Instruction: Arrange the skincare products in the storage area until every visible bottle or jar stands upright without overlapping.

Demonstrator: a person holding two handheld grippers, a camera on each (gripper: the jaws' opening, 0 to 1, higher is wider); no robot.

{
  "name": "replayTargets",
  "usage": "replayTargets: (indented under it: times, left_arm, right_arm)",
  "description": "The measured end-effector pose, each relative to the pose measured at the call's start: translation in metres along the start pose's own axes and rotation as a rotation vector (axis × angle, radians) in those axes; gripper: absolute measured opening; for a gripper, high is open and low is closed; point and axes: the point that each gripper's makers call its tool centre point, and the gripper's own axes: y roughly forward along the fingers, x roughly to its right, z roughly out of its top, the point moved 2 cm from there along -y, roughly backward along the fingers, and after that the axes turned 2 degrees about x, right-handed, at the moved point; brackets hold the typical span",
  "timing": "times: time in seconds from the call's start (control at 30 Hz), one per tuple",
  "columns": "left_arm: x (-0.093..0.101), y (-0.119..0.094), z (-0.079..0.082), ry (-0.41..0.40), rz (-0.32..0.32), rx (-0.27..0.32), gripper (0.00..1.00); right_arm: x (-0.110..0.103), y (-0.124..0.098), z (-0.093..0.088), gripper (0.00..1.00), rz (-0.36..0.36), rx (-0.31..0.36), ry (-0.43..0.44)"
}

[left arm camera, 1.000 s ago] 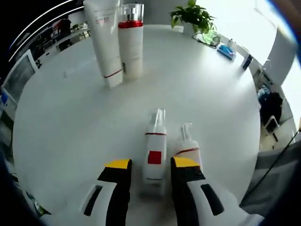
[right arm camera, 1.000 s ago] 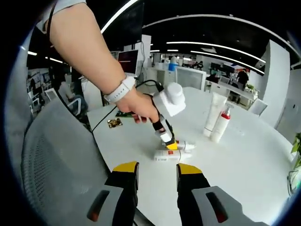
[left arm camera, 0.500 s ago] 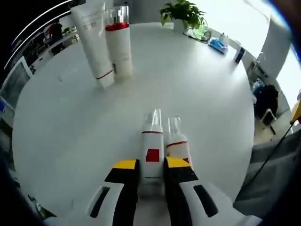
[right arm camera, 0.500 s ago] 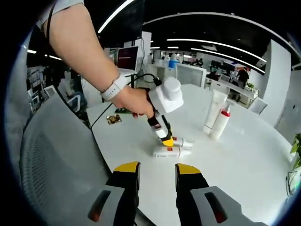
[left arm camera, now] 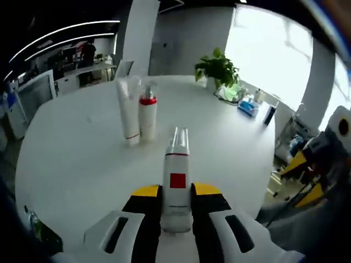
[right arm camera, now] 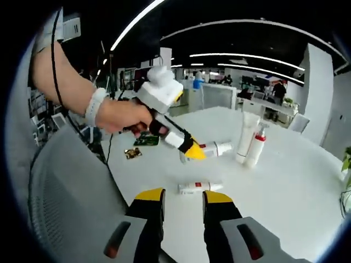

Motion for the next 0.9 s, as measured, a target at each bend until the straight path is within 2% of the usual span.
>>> replayTargets:
  times: [0.1,0.2,0.27,0.33,0.4,0.43,0.53,0.57,0.63,0.67,0.7,0.83,0.9]
  left_arm:
    - [0.018,-0.018,0.0,-0.01,-0.018,0.044,0.18]
    - [0.032,-0.036,0.004,0.019,-0.041,0.099,0.18]
    - [0.041,-0.049,0.008,-0.026,-0.067,0.142,0.18]
    - [0.047,-0.058,0.012,-0.051,-0.081,0.175,0.18]
    - [0.054,-0.069,0.017,-0.055,-0.095,0.212,0.18]
    - [0.056,-0.075,0.019,-0.079,-0.099,0.236,0.18]
    - [0.061,-0.085,0.022,-0.132,-0.106,0.28,0.18]
    - [0.069,-0.088,0.022,-0.174,-0.146,0.291,0.18]
    - [0.08,-0.093,0.02,-0.201,-0.199,0.3,0.18]
    - [0.08,-0.093,0.019,-0.186,-0.192,0.305,0.18]
    - [0.086,-0.096,0.017,-0.156,-0.213,0.305,0.18]
    - [0.096,-0.103,0.012,-0.145,-0.241,0.304,0.18]
    - [0.098,-0.105,0.01,-0.115,-0.231,0.312,0.18]
  right_arm:
    - [-0.002,-0.001,0.007,0.26,0.019,0.053,0.069]
    - [-0.006,-0.003,0.016,0.31,0.05,0.111,0.123]
    - [-0.006,-0.008,0.029,0.3,0.058,0.186,0.154]
    - [-0.01,-0.01,0.037,0.34,0.099,0.224,0.246]
    - [-0.007,-0.01,0.042,0.37,0.104,0.238,0.296]
    - [-0.005,-0.011,0.043,0.37,0.1,0.235,0.3]
    - [-0.001,-0.015,0.052,0.34,0.103,0.267,0.386]
    - [-0.002,-0.015,0.054,0.34,0.111,0.264,0.424]
    - [-0.005,-0.013,0.055,0.35,0.137,0.26,0.456]
    - [-0.008,-0.012,0.056,0.35,0.151,0.258,0.466]
    - [-0.013,-0.01,0.057,0.35,0.171,0.25,0.464]
    - [-0.025,-0.007,0.064,0.34,0.212,0.245,0.46]
    - [-0.028,-0.006,0.066,0.31,0.227,0.245,0.469]
